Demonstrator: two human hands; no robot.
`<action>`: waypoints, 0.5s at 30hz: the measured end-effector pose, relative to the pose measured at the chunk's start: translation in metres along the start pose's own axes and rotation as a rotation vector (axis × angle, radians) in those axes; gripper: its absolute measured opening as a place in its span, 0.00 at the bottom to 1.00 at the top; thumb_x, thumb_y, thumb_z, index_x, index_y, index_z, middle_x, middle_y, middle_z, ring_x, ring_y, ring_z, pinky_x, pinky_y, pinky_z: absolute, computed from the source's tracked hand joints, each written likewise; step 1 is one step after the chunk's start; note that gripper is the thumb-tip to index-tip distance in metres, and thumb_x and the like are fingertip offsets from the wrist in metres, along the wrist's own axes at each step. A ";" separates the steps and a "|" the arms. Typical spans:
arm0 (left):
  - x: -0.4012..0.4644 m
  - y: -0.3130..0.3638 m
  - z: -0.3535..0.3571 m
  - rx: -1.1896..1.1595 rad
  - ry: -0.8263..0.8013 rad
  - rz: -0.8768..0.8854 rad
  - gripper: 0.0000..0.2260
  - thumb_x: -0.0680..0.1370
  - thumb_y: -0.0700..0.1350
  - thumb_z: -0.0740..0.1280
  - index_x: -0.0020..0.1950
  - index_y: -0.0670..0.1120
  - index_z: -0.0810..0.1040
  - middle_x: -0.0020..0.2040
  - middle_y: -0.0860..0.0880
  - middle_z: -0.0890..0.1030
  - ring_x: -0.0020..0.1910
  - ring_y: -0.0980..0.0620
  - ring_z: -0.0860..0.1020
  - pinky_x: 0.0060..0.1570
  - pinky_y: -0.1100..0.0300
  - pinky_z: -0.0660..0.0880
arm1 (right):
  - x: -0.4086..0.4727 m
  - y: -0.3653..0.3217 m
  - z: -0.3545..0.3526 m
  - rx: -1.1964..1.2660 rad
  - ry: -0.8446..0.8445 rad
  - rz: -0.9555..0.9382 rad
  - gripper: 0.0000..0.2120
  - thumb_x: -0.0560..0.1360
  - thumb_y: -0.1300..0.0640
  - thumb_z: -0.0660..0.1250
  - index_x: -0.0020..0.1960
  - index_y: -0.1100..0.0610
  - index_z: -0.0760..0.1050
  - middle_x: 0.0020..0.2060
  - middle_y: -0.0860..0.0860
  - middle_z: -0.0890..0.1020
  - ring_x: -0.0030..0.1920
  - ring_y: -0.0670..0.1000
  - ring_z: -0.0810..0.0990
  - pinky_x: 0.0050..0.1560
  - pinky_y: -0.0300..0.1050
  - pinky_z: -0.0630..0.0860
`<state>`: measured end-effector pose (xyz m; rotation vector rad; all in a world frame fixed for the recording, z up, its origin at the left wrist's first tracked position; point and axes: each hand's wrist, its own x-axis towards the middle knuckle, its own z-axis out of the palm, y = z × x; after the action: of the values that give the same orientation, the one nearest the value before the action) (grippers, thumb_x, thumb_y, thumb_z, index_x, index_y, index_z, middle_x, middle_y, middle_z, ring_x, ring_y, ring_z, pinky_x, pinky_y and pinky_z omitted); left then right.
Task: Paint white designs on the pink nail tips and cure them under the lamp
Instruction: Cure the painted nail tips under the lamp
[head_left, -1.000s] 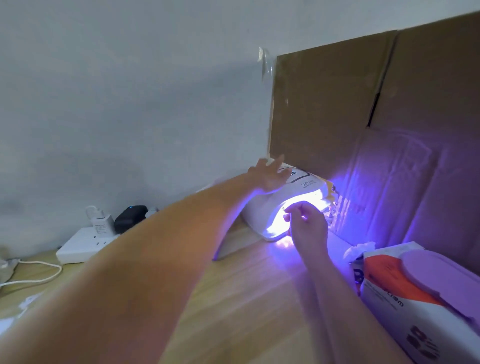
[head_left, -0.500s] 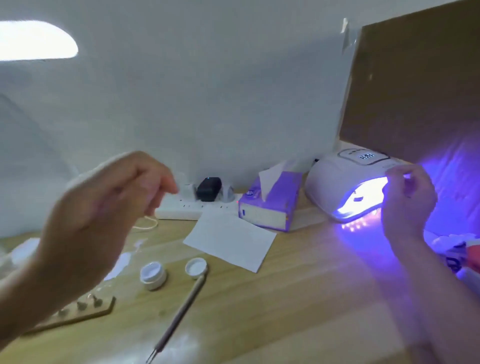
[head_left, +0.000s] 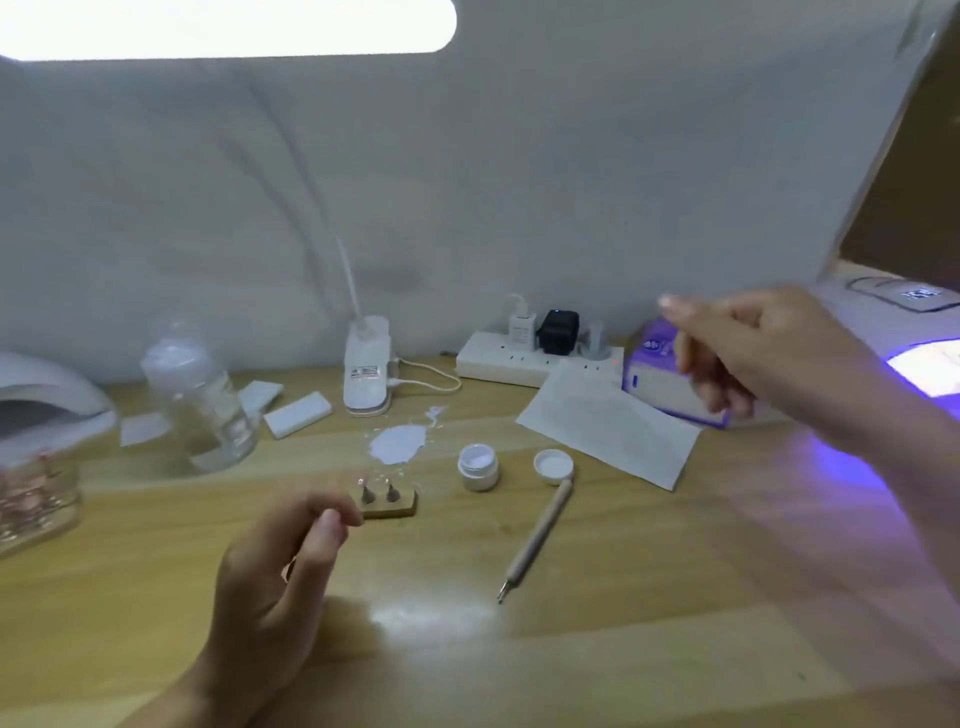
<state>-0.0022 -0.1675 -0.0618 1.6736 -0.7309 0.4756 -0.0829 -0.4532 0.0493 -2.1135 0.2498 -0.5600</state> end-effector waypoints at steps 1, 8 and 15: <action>0.001 -0.001 -0.001 -0.004 -0.007 0.011 0.10 0.71 0.52 0.57 0.40 0.61 0.78 0.33 0.57 0.77 0.30 0.58 0.72 0.32 0.65 0.69 | -0.002 0.000 0.014 -0.076 -0.116 0.105 0.24 0.76 0.44 0.60 0.26 0.57 0.73 0.17 0.51 0.75 0.16 0.45 0.67 0.18 0.31 0.64; 0.003 -0.003 -0.004 -0.019 -0.082 0.043 0.08 0.73 0.51 0.56 0.40 0.55 0.74 0.30 0.59 0.73 0.28 0.55 0.68 0.31 0.62 0.65 | -0.018 0.012 0.097 -0.444 -0.569 0.512 0.30 0.74 0.33 0.55 0.31 0.58 0.75 0.16 0.48 0.75 0.16 0.45 0.72 0.20 0.28 0.65; 0.006 -0.003 -0.007 -0.073 -0.125 0.084 0.08 0.74 0.48 0.56 0.38 0.52 0.73 0.31 0.60 0.74 0.27 0.55 0.67 0.30 0.62 0.65 | -0.019 0.018 0.107 -0.324 -0.457 0.616 0.17 0.72 0.48 0.67 0.29 0.57 0.74 0.17 0.49 0.75 0.16 0.44 0.70 0.19 0.29 0.63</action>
<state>0.0049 -0.1618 -0.0580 1.6193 -0.9025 0.4003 -0.0476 -0.3786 -0.0232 -2.2435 0.7278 0.3444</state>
